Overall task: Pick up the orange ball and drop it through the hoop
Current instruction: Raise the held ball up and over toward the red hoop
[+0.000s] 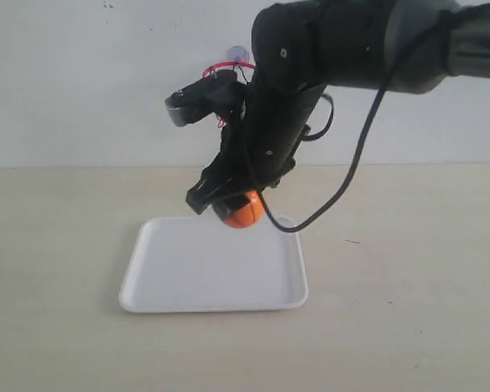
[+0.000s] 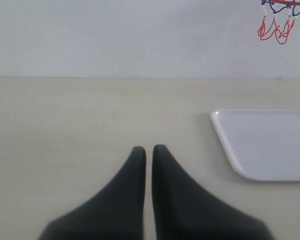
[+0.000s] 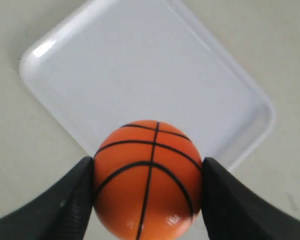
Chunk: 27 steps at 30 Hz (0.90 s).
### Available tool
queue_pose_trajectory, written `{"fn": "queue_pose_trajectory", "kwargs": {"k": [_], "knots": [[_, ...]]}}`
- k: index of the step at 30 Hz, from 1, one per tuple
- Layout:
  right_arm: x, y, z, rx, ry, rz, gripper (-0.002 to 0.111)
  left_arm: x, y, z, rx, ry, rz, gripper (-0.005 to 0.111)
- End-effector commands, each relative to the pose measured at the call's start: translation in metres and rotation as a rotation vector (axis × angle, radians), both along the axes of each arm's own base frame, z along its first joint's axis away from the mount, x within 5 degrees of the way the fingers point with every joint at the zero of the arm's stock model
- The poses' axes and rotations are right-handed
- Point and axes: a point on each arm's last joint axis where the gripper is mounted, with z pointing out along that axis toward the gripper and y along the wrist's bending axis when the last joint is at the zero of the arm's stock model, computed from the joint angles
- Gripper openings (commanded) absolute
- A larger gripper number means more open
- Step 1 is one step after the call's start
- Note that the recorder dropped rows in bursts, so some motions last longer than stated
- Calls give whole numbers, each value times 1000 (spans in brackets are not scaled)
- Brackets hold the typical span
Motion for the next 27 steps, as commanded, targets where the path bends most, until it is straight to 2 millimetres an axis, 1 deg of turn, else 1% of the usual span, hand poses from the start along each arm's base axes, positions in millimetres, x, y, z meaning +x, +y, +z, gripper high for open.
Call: {"fn": "queue_pose_trajectory", "kwargs": {"k": [1, 4, 7, 8, 10, 11, 13, 15, 16, 18, 19, 21, 24, 26, 27], "knots": [[-2, -26, 31, -188, -148, 12, 0, 0, 0, 0, -5, -4, 2, 4], [0, -45, 42, -322, -204, -7, 0, 0, 0, 0, -5, -4, 2, 4], [14, -72, 51, -298, -220, -113, 0, 0, 0, 0, -5, -4, 2, 4], [22, -85, 53, -271, -216, -171, 0, 0, 0, 0, -5, -4, 2, 4], [36, -111, 53, -208, -188, -273, 0, 0, 0, 0, -5, -4, 2, 4], [45, -132, 52, -164, -166, -338, 0, 0, 0, 0, -5, -4, 2, 4], [56, -159, 51, -46, -118, -423, 0, 0, 0, 0, -5, -4, 2, 4], [66, -184, 52, 137, -69, -463, 0, 0, 0, 0, -5, -4, 2, 4], [70, -191, 55, 227, -61, -461, 0, 0, 0, 0, -5, -4, 2, 4], [77, -200, 63, 480, -48, -420, 0, 0, 0, 0, -5, -4, 2, 4], [80, -200, 68, 611, -46, -392, 0, 0, 0, 0, -5, -4, 2, 4], [88, -197, 77, 824, -94, -298, 0, 0, 0, 0, -5, -4, 2, 4], [100, -185, 81, 999, -212, -193, 0, 0, 0, 0, -5, -4, 2, 4], [110, -177, 76, 1087, -249, -210, 0, 0, 0, 0, -5, -4, 2, 4], [116, -173, 72, 1147, -239, -227, 0, 0, 0, 0, -5, -4, 2, 4]]}}
